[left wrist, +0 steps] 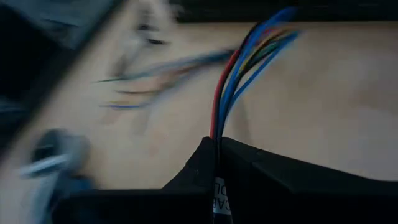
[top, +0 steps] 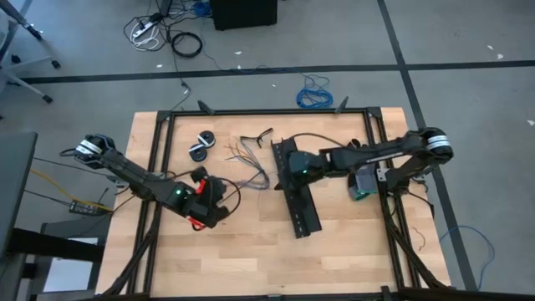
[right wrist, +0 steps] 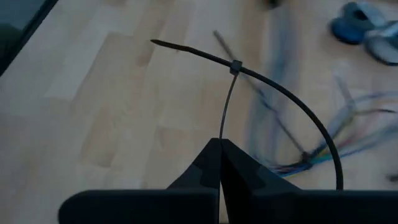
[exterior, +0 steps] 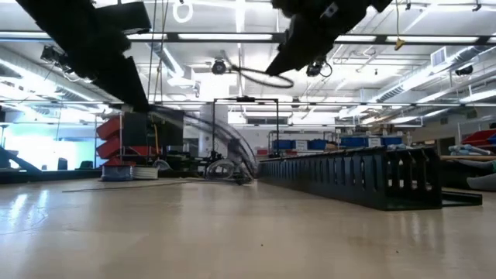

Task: Ziptie cables
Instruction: Wrap the black zip tie on the cable

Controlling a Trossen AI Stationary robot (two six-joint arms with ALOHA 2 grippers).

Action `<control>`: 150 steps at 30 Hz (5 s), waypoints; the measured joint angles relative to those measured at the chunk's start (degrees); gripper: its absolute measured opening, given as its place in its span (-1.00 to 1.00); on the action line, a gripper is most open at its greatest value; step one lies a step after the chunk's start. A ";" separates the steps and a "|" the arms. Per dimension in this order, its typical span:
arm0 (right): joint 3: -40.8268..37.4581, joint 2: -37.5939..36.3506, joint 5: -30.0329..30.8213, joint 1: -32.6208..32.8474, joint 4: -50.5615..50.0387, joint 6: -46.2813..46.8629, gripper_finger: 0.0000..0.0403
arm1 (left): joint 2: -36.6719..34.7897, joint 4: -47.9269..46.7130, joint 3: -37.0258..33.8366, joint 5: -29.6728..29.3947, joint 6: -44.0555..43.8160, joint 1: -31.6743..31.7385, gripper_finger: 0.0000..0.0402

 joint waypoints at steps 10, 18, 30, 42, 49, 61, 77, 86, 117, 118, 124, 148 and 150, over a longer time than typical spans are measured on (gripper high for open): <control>0.00 -3.52 -6.45 -1.44 -0.40 1.43 -1.00 | 0.02 25.45 -6.39 29.78 8.21 -1.09 -0.90; 0.00 -4.52 -9.82 -2.90 -2.65 1.64 -1.00 | 0.04 31.77 -8.13 31.63 17.69 -1.08 -0.30; -4.38 -5.14 -8.55 -8.39 17.84 23.21 -1.00 | 0.07 50.46 -8.13 -4.90 26.65 -0.91 0.03; -10.35 -5.55 -16.54 -15.90 42.23 24.76 -1.00 | 0.04 89.55 -8.05 -22.27 60.27 2.81 0.01; -10.99 -5.53 -26.96 -18.41 44.57 27.07 -1.00 | 0.04 97.08 -8.02 -16.71 71.41 5.55 0.01; -10.99 -5.53 -36.28 -21.81 43.89 30.55 -1.00 | 0.04 96.48 -8.02 -19.80 74.16 6.09 0.01; -10.99 -5.55 -28.33 -20.67 43.07 21.09 -1.00 | 0.04 97.87 -8.02 -20.98 68.55 6.96 0.01; -10.99 -4.13 -8.92 -15.55 46.40 6.86 -1.00 | 0.04 98.63 -8.02 -19.25 64.99 7.44 0.01; -10.95 -0.85 6.61 -9.96 57.35 -18.02 -1.00 | 1.55 100.07 -8.02 -7.89 39.57 11.86 0.01; -10.96 -0.15 6.68 -9.89 57.92 -17.90 -1.00 | 1.55 100.51 -8.02 -8.29 39.62 11.90 0.01; -10.95 3.25 6.70 -9.17 61.94 -16.64 -1.00 | 1.55 100.73 -8.02 -11.15 39.24 12.71 0.01; -10.93 3.39 9.63 -9.19 61.52 -18.03 -1.00 | 2.40 99.15 -8.00 -11.02 34.81 15.61 -0.01; -10.93 3.39 9.63 -9.19 61.41 -18.02 -1.00 | 2.38 99.24 -8.00 -11.02 34.79 15.61 -0.05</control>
